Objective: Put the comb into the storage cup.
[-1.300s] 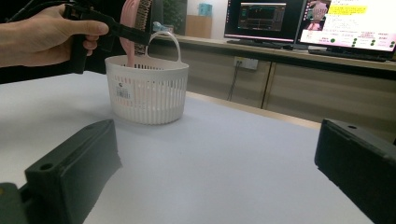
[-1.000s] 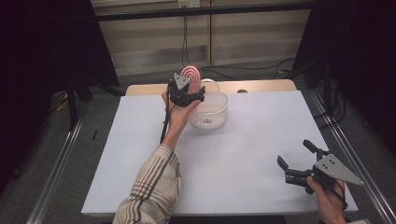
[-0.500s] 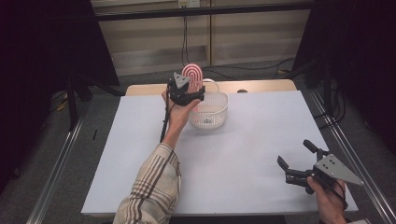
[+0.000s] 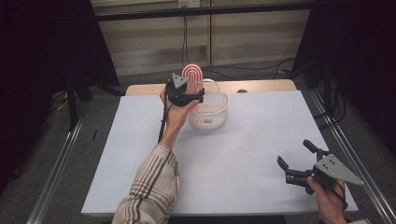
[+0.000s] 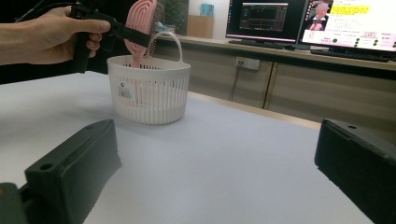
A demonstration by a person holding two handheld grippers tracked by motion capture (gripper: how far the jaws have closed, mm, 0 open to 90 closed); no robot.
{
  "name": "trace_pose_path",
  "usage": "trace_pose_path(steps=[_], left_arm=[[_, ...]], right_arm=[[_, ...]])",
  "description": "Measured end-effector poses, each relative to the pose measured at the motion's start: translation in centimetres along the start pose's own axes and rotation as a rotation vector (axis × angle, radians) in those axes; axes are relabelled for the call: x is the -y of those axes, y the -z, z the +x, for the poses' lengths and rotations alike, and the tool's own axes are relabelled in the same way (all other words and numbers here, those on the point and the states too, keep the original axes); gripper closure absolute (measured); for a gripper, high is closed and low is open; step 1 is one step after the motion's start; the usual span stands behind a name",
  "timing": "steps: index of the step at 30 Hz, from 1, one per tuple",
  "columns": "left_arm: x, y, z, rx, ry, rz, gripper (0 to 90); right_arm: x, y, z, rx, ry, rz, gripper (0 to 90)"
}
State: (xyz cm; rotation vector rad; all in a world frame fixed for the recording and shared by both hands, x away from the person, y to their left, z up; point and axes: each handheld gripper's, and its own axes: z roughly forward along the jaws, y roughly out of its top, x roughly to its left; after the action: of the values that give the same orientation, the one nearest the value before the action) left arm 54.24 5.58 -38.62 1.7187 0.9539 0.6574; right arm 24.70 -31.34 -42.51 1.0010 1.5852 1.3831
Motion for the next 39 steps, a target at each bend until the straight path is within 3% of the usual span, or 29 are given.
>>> trace_pose_path(steps=[20, 25, 29, 31, 34, 37, 39], left_arm=[[0.1, 1.4, 1.0, 0.008, -0.011, -0.001, 2.7], [-0.1, 1.7, 1.3, 0.014, 0.010, -0.025, 2.6], [0.1, 2.0, 1.2, 0.023, -0.007, -0.040, 2.2], [0.1, 2.0, 1.1, 0.021, 0.003, -0.050, 2.0], [0.2, 2.2, 1.1, 0.032, -0.020, -0.060, 2.1], [0.4, 2.8, 1.4, 0.051, 0.010, -0.102, 2.1], [0.6, 3.1, 1.6, 0.035, -0.018, -0.113, 2.8]], right_arm=[[0.0, 0.0, 0.1, 0.001, 0.003, 0.003, 0.0], [0.0, 0.0, 0.1, 0.003, 0.004, 0.002, 0.0], [0.0, 0.0, 0.0, 0.003, 0.004, 0.002, 0.0], [0.0, -0.1, 0.1, 0.003, 0.005, 0.002, 0.0], [0.0, 0.0, 0.1, 0.004, 0.008, -0.002, 0.0], [0.0, 0.0, 0.0, 0.005, 0.006, -0.001, 0.0], [0.0, 0.1, 0.0, 0.005, 0.007, -0.001, 0.0]])
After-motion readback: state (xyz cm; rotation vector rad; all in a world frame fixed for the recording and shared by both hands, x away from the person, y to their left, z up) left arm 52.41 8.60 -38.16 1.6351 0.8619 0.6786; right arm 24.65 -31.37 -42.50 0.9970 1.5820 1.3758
